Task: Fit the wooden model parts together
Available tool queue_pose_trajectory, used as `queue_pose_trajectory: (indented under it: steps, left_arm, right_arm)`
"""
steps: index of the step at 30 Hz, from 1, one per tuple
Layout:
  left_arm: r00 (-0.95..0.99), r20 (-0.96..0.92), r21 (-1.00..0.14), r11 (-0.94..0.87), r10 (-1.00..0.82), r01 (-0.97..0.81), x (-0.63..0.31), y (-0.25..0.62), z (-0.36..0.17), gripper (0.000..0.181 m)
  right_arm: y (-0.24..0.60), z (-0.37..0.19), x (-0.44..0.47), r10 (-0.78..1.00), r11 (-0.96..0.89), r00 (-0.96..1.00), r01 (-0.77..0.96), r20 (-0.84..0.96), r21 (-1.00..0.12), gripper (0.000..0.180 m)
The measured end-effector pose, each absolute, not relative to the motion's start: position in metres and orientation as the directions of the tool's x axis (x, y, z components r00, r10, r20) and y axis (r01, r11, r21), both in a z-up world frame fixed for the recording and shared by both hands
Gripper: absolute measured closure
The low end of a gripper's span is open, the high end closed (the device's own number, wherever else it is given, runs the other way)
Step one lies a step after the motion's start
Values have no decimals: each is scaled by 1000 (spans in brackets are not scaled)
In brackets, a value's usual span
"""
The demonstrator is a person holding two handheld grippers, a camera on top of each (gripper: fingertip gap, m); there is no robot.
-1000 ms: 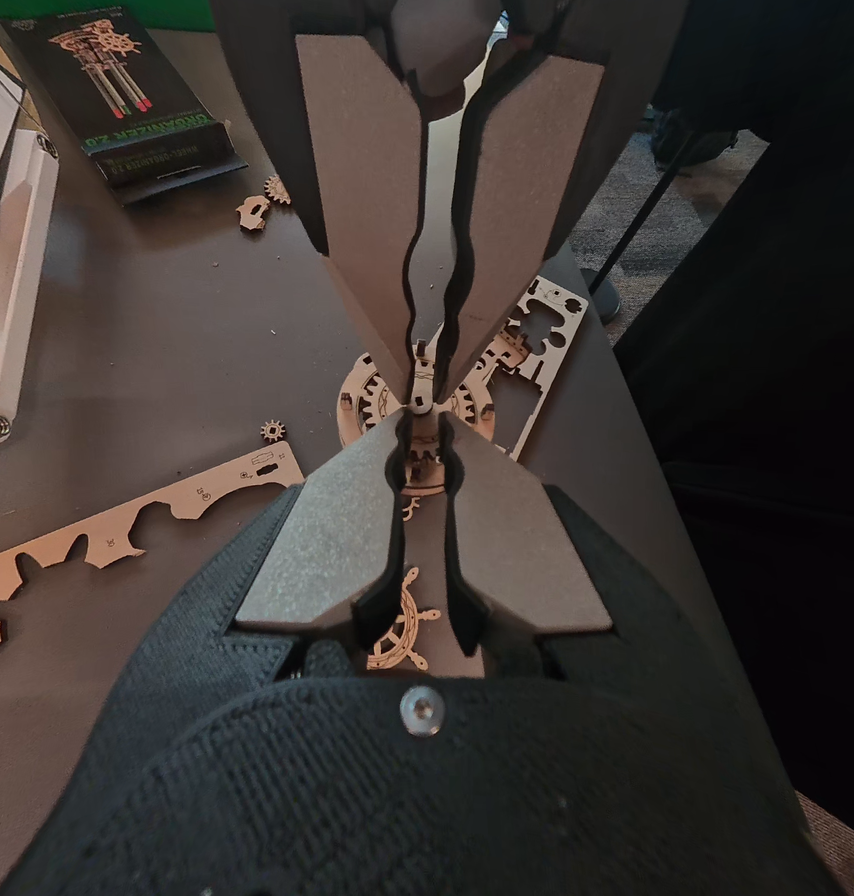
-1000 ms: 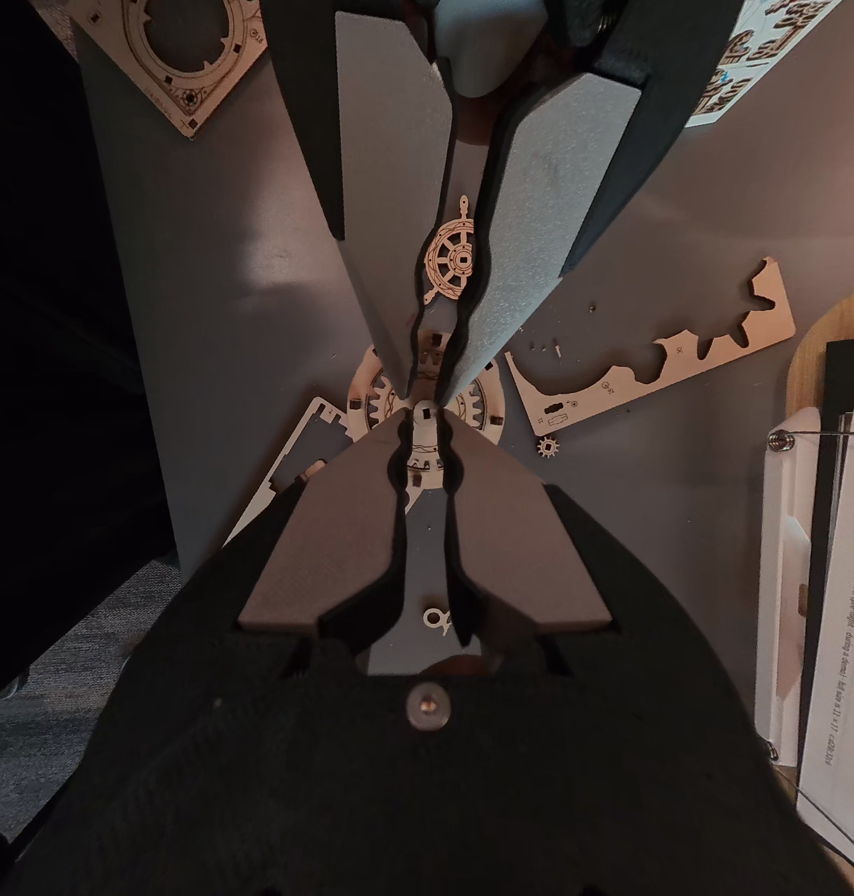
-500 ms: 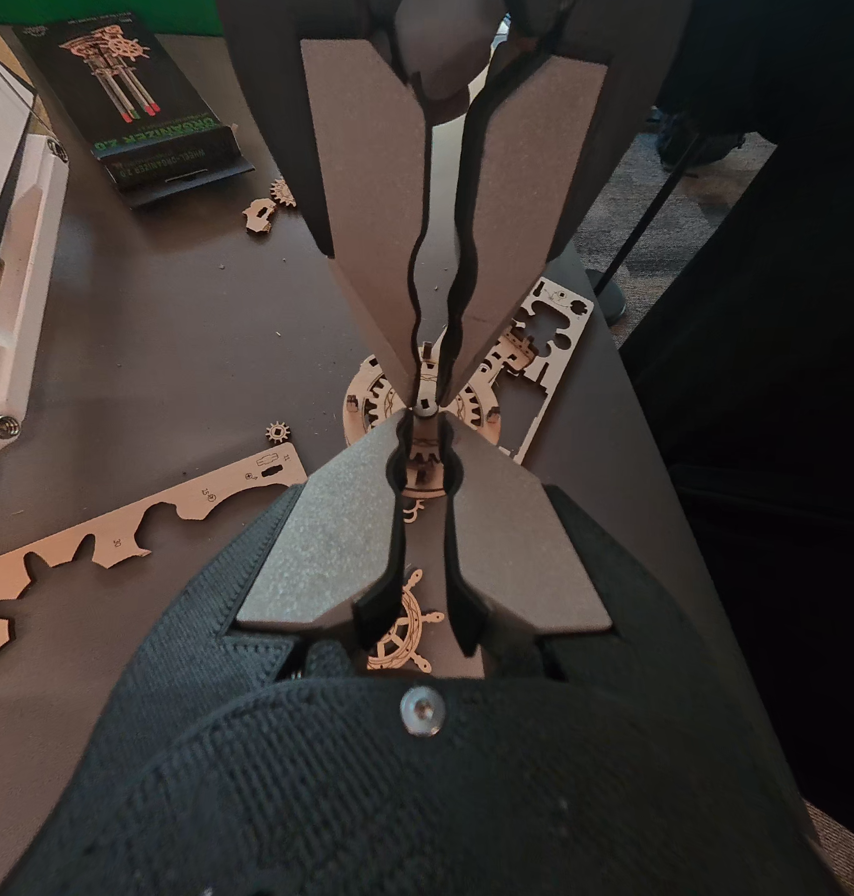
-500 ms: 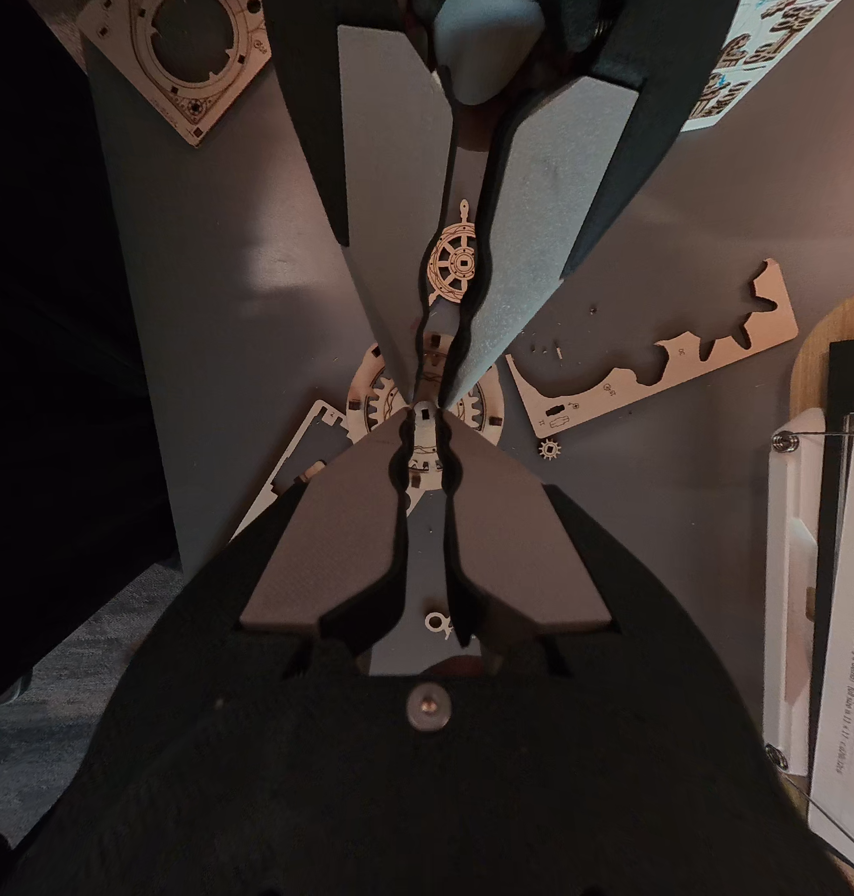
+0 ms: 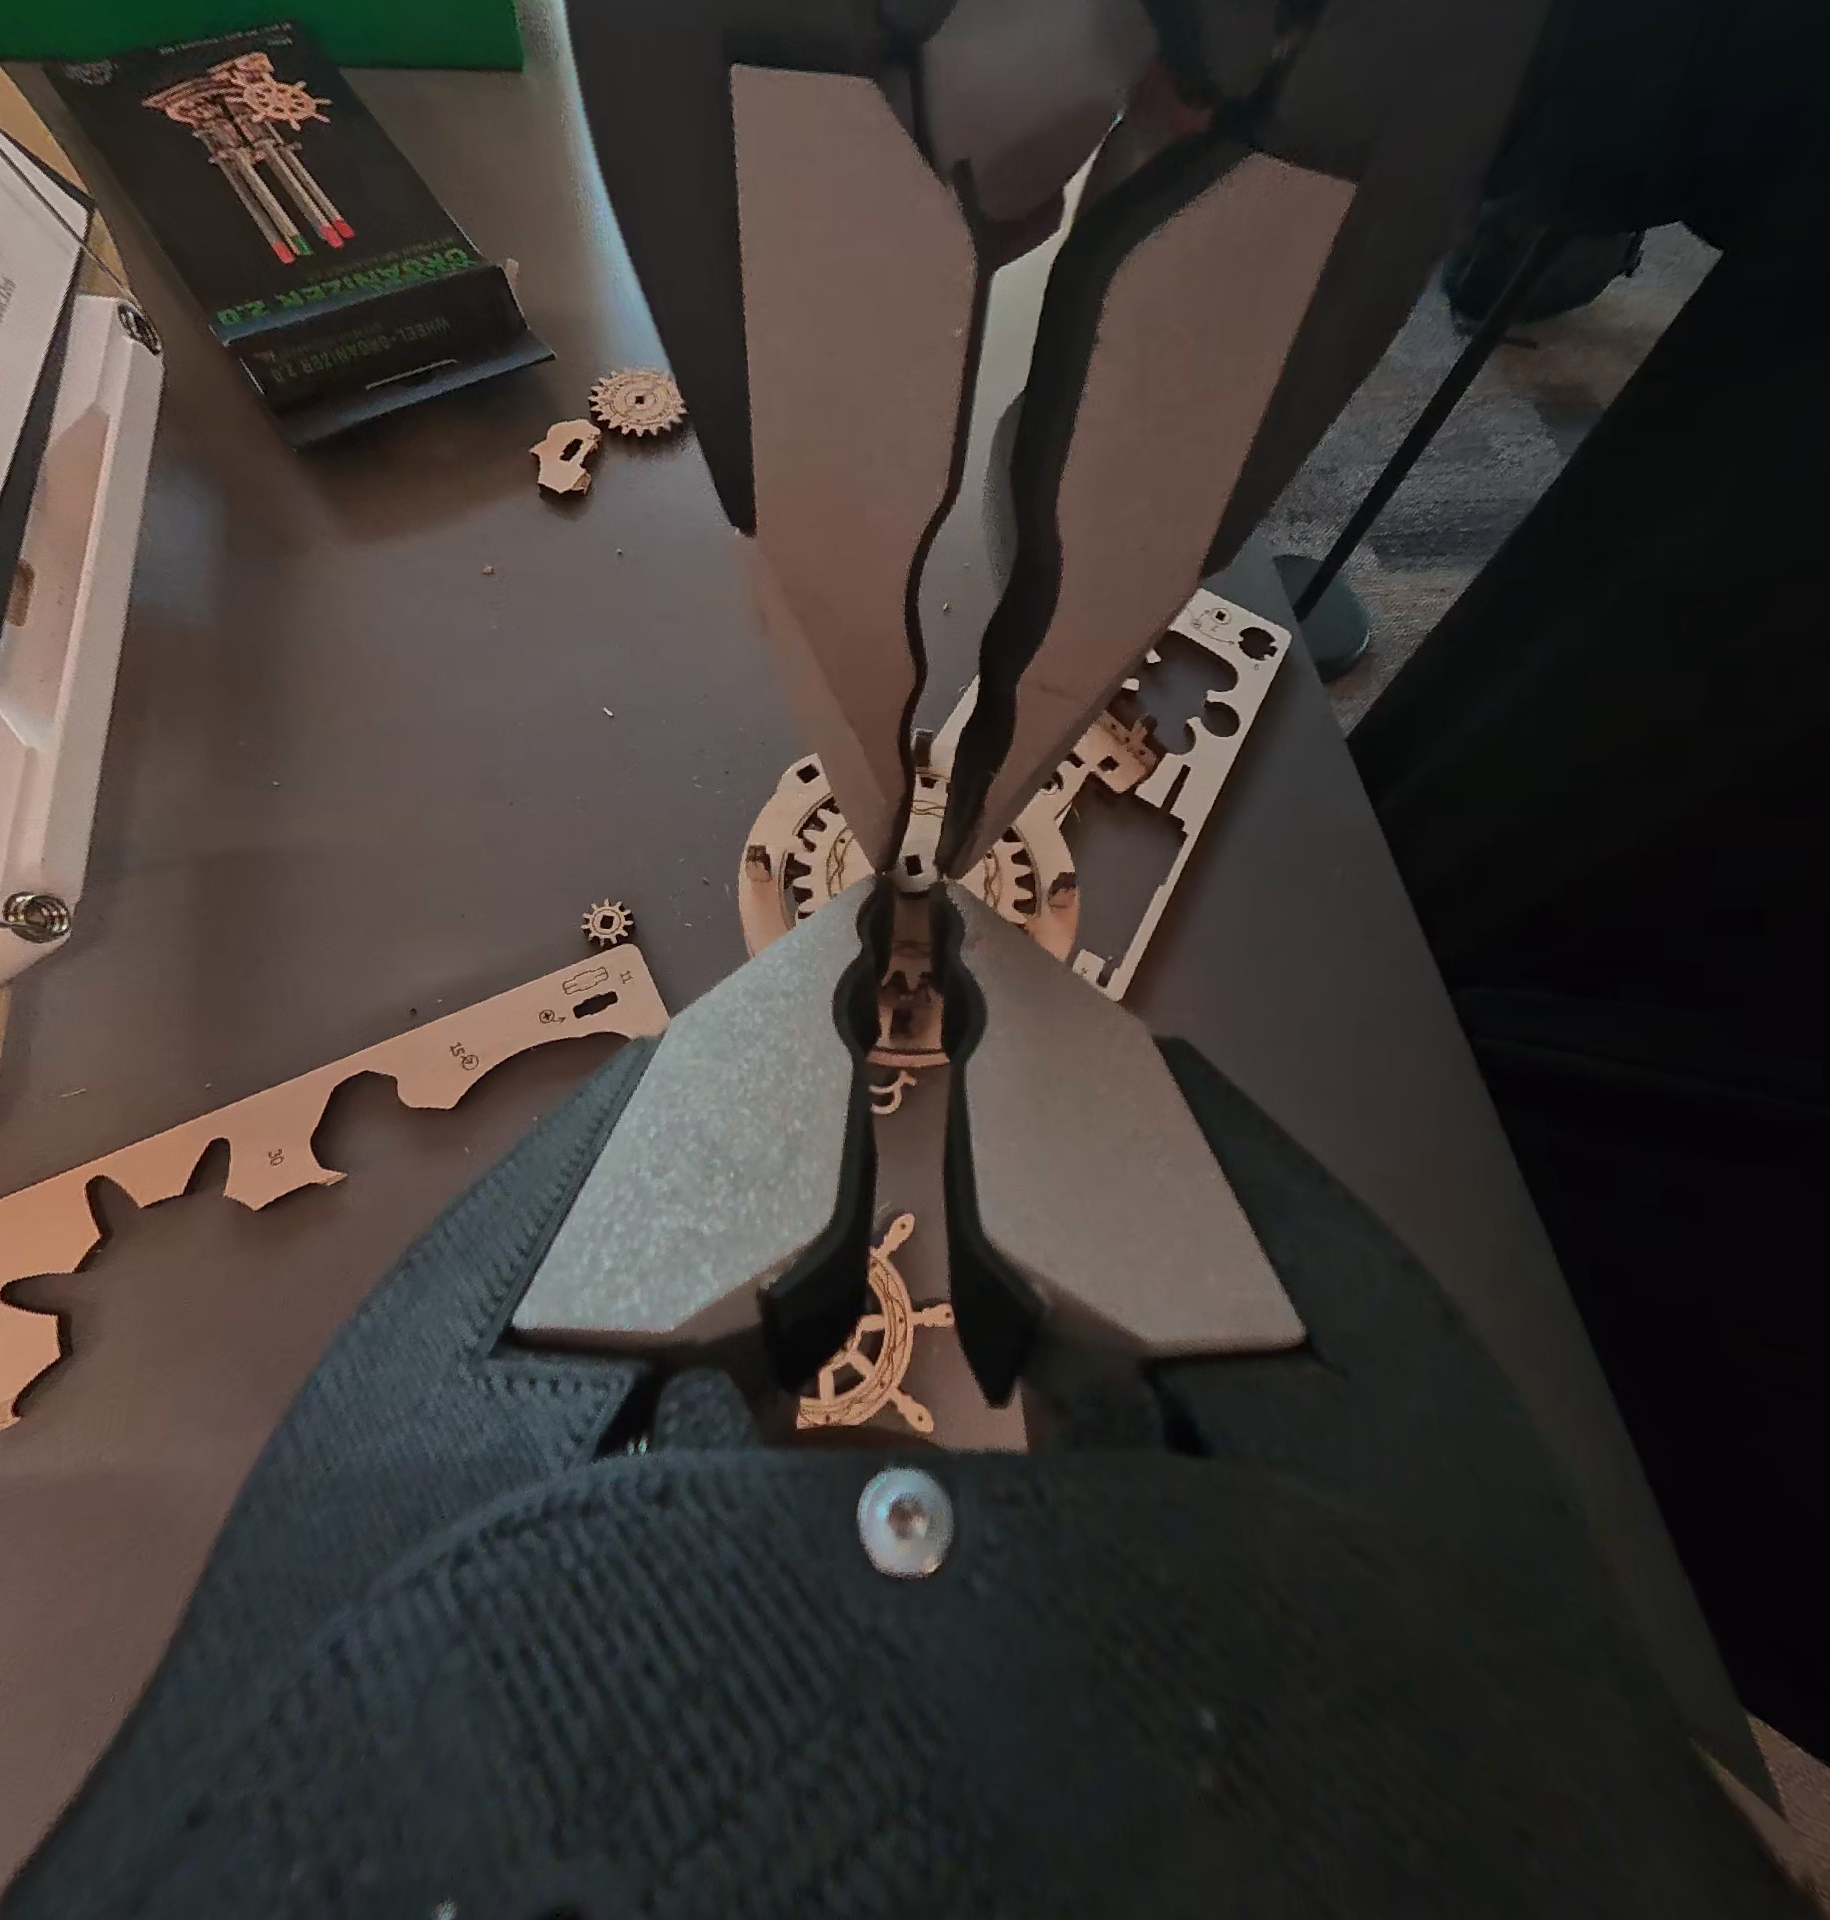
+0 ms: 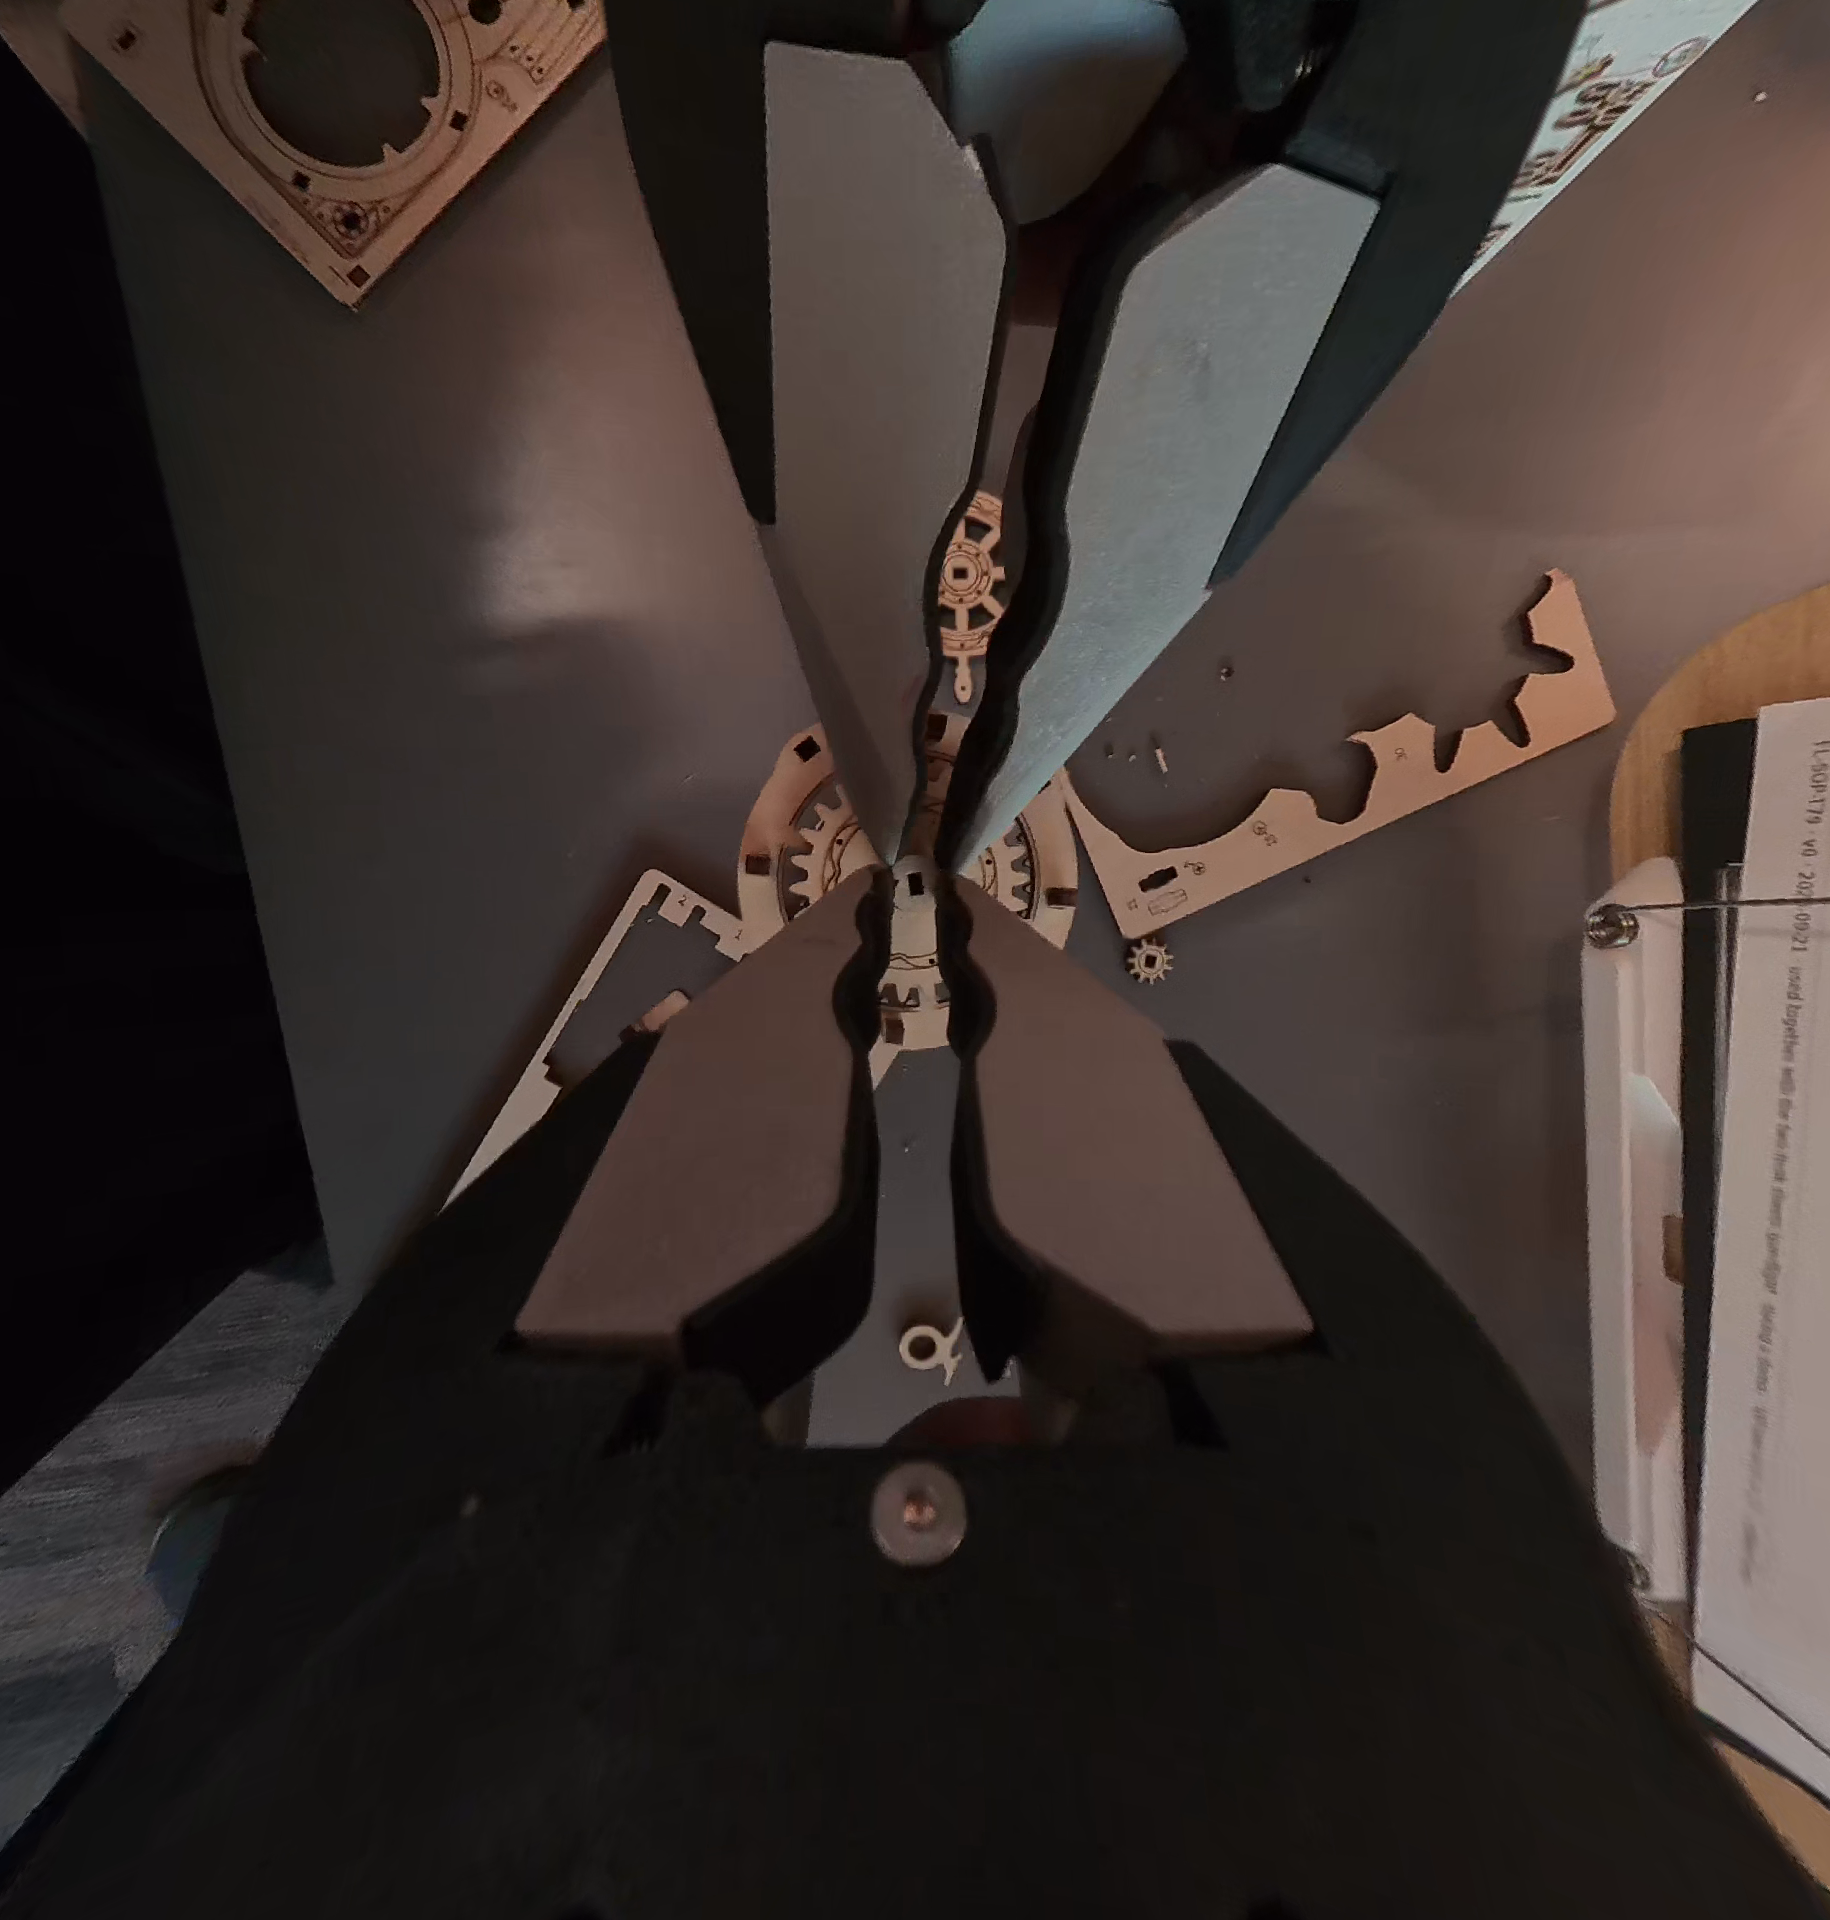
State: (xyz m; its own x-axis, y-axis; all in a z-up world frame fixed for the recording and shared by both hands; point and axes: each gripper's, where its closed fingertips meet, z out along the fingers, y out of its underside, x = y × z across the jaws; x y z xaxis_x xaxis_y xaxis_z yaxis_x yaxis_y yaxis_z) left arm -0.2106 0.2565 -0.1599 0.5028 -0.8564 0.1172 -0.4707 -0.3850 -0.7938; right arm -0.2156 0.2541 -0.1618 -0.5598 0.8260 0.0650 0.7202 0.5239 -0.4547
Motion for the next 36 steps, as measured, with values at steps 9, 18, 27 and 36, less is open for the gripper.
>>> queue_pose_trajectory:
  steps: [9,18,27,36]
  left_arm:
    - [499,89,-765,-380,-862,-520,-212,256,-161,176]
    - [504,42,-743,-364,-863,-561,-212,255,-161,176]
    - [510,21,-725,-364,-860,-585,-214,253,-162,177]
    - [512,-19,-698,-355,-859,-622,-215,254,-162,176]
  right_arm:
    - [254,-162,-217,815,530,-572,674,90,-514,174]
    - [253,-162,-217,776,601,-605,622,180,-502,174]
    - [251,-161,-219,779,585,-573,518,255,-624,175]
    - [252,-161,-221,792,558,-563,509,237,-655,173]
